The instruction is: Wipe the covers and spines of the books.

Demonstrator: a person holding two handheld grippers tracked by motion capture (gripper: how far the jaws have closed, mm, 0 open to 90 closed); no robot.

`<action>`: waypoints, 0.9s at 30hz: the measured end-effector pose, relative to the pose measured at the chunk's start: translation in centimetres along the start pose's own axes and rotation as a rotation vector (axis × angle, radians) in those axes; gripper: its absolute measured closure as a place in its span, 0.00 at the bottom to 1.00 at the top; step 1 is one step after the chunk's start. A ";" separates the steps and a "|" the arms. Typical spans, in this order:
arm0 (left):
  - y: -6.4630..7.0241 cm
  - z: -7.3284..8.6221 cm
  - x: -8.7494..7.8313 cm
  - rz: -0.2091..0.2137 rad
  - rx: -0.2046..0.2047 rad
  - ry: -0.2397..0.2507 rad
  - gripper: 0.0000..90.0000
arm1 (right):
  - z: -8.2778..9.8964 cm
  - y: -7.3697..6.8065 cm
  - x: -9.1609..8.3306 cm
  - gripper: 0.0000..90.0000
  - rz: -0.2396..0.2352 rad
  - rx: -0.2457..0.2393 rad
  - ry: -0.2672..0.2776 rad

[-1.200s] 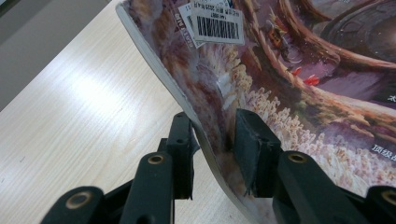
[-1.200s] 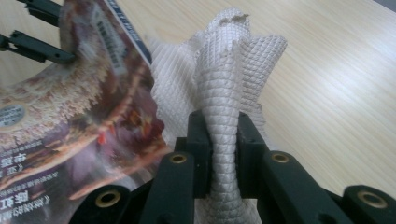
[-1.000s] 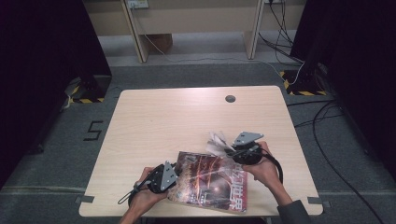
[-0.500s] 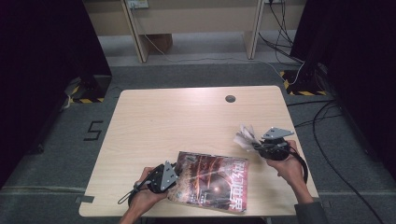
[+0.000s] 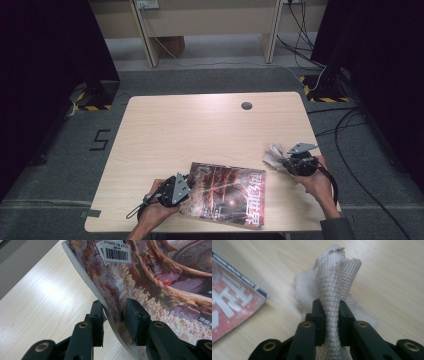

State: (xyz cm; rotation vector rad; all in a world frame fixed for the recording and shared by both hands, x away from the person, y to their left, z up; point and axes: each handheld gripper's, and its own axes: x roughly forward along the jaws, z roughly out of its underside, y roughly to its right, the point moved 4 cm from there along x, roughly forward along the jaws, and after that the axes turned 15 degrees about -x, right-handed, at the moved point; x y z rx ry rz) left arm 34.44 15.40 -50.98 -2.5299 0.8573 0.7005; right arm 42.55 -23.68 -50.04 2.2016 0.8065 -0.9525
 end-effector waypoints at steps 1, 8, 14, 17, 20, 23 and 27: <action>0.0 0.0 0.0 -0.001 0.004 -0.002 0.75 | 0.2 0.1 0.2 0.87 -0.003 -0.005 -0.010; 0.0 0.0 0.0 0.000 0.000 0.001 0.75 | 1.2 0.0 0.7 0.75 -0.025 0.020 -0.053; 0.0 0.0 0.1 0.001 -0.001 0.001 0.75 | 0.4 0.7 -0.7 0.54 0.019 0.087 0.011; 0.0 0.0 0.1 0.000 -0.002 0.001 0.75 | -0.1 1.0 -1.4 0.48 0.040 0.092 0.046; 0.0 0.0 0.1 0.000 -0.002 0.002 0.75 | -0.8 0.9 -1.9 0.46 0.044 0.094 0.080; 0.0 0.0 0.1 0.000 -0.002 0.003 0.75 | -1.6 0.5 -2.3 0.45 0.025 0.086 0.115; 0.0 0.0 0.1 -0.002 -0.001 0.002 0.75 | -3.1 -0.8 -2.3 0.44 0.002 0.055 0.148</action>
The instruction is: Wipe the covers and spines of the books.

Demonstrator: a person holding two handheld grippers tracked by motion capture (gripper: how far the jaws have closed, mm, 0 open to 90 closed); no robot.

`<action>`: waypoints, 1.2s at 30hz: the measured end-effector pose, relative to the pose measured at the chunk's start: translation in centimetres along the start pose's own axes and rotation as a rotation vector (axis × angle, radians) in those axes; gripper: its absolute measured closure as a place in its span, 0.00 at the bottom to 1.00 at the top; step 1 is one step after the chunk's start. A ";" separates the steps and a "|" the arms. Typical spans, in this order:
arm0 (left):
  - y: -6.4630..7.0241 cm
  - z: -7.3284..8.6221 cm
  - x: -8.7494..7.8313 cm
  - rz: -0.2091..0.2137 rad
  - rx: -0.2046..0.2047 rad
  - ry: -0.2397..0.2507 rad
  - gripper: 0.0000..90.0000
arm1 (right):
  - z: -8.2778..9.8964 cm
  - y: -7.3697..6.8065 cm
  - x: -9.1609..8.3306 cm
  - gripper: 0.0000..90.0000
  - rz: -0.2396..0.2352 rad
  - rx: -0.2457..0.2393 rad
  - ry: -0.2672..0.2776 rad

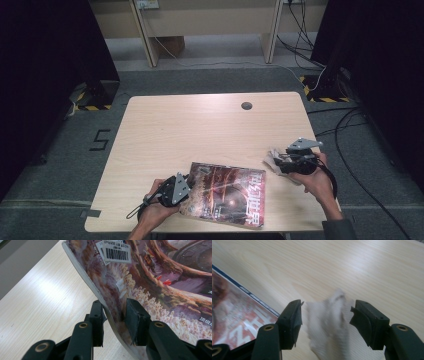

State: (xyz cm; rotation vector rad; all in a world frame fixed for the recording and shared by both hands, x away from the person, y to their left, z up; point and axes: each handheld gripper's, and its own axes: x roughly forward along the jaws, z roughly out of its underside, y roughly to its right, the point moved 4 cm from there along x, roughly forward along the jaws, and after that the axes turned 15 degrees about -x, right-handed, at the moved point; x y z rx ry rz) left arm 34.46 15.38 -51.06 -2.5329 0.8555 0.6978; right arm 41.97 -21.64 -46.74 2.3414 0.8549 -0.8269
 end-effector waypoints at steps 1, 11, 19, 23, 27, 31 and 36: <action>0.0 0.0 0.0 -0.001 0.002 0.000 0.75 | -0.4 -0.5 0.2 0.43 -0.019 -0.010 0.010; 0.0 0.0 0.0 -0.001 -0.001 -0.001 0.75 | -2.9 -4.7 2.7 0.41 -0.162 -0.101 0.037; 0.0 0.0 -0.1 -0.003 0.004 -0.002 0.75 | -4.4 -6.9 4.7 0.37 -0.225 -0.128 0.036; 0.0 0.0 -0.1 -0.003 0.002 -0.001 0.75 | -5.0 -7.7 5.4 0.34 -0.248 -0.153 0.046; 0.0 0.0 0.0 -0.004 0.001 -0.001 0.75 | -5.3 -8.2 5.9 0.34 -0.251 -0.163 0.040; 0.0 0.0 0.0 -0.005 0.003 -0.002 0.75 | -5.5 -8.9 6.5 0.36 -0.263 -0.197 0.025; 0.1 0.0 -0.1 -0.005 0.005 0.000 0.75 | -6.0 -9.9 7.4 0.38 -0.296 -0.236 0.018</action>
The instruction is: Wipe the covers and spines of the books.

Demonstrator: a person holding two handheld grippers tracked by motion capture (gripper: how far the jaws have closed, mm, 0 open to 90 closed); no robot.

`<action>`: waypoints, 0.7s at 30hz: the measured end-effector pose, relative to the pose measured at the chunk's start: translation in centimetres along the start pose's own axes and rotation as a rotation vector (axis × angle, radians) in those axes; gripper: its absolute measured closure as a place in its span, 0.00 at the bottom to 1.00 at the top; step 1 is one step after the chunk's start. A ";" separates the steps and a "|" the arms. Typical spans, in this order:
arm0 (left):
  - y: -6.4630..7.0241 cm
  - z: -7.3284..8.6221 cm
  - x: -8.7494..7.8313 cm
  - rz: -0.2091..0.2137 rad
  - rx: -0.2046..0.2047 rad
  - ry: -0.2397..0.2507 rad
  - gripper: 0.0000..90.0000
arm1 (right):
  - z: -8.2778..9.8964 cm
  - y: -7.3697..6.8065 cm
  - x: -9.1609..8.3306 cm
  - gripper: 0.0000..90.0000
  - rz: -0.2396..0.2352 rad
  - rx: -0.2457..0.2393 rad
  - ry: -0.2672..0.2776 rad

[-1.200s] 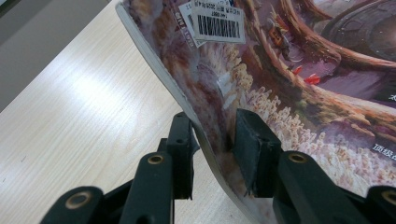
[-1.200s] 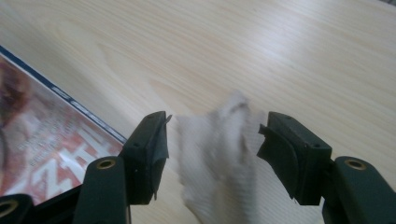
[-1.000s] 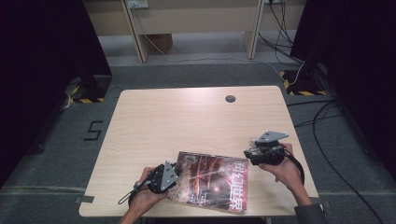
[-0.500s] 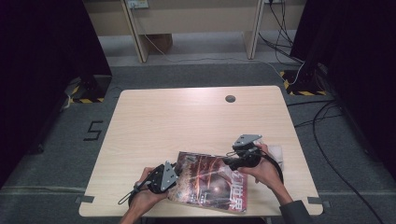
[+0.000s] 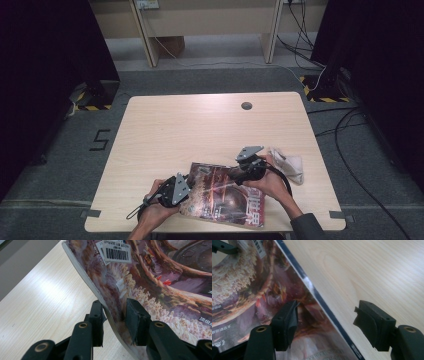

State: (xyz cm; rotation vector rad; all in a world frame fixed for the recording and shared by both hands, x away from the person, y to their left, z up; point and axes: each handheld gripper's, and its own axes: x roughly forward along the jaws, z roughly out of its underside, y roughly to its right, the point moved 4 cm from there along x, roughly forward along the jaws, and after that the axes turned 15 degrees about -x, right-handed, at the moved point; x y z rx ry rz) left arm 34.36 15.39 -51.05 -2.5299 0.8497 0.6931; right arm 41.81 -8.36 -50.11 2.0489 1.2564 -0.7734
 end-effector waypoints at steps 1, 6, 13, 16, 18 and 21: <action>0.0 0.0 0.0 0.000 0.000 0.001 0.75 | -0.1 -0.1 0.2 0.38 -0.006 -0.006 0.002; 0.0 0.0 0.0 -0.002 0.001 0.004 0.75 | -0.8 -0.2 0.7 0.39 -0.038 -0.017 0.005; 0.0 0.1 0.0 -0.006 0.004 -0.003 0.74 | -1.0 -0.6 1.3 0.50 -0.084 -0.044 -0.005; 0.0 0.2 0.1 -0.016 0.006 -0.008 0.74 | -1.1 -0.7 1.0 0.54 -0.076 -0.088 -0.016; 0.0 0.2 0.1 -0.022 0.008 -0.010 0.74 | -1.2 -0.8 0.7 0.58 -0.077 -0.114 -0.021; -0.3 0.1 0.2 -0.060 0.017 -0.012 0.77 | -1.3 -0.9 0.3 0.64 -0.085 -0.153 -0.027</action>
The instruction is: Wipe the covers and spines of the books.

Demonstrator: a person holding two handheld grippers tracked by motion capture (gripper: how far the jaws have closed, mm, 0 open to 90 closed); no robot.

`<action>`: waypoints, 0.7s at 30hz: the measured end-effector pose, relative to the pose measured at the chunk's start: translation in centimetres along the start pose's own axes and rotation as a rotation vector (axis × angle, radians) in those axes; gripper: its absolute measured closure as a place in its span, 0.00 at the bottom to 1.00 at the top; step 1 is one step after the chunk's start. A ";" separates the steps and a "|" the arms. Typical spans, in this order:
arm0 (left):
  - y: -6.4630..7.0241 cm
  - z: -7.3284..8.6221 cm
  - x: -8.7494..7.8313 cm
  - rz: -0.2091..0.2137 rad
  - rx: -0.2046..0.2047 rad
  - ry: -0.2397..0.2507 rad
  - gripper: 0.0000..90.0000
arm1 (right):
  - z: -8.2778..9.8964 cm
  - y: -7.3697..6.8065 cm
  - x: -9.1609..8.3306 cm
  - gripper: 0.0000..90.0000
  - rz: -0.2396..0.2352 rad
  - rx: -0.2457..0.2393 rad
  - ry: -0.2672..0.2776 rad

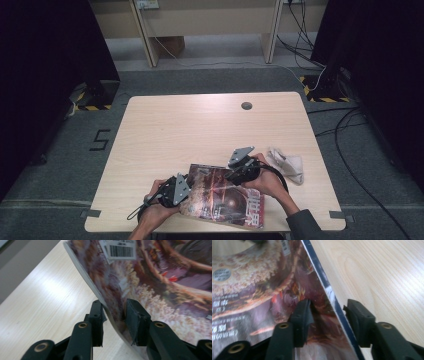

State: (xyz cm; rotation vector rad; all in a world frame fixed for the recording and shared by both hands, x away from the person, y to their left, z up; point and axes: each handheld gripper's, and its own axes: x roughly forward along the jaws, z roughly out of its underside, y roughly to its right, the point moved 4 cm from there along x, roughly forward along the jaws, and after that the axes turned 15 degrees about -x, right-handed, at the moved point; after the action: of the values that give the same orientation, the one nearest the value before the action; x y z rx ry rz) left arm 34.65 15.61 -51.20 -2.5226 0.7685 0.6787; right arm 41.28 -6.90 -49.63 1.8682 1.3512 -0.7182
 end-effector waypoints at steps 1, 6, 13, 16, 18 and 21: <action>-0.2 0.0 0.0 -0.008 -0.011 0.002 0.77 | -0.1 -0.1 -0.1 0.67 0.001 -0.016 -0.003; 0.0 -0.1 0.3 0.006 -0.020 0.001 0.80 | -0.2 -0.4 -0.1 0.83 -0.018 -0.046 -0.014; 0.3 -0.2 0.4 0.008 -0.010 -0.001 0.79 | 0.0 -0.5 -0.3 0.87 -0.042 -0.011 -0.053; 0.1 -0.2 0.3 0.004 -0.016 0.001 0.79 | -0.2 -0.7 -0.4 0.88 -0.040 -0.006 -0.073; 0.1 -0.1 0.2 0.002 -0.016 -0.002 0.79 | -0.3 -0.7 -0.5 0.88 -0.043 -0.012 -0.076; 0.1 -0.1 0.2 0.003 -0.015 -0.004 0.79 | -0.4 -0.7 -0.6 0.89 -0.048 -0.016 -0.080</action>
State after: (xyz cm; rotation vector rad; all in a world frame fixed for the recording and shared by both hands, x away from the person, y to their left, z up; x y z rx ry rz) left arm 34.75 15.44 -51.24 -2.5336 0.7685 0.6930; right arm 40.48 -6.76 -49.10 1.7815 1.3506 -0.7959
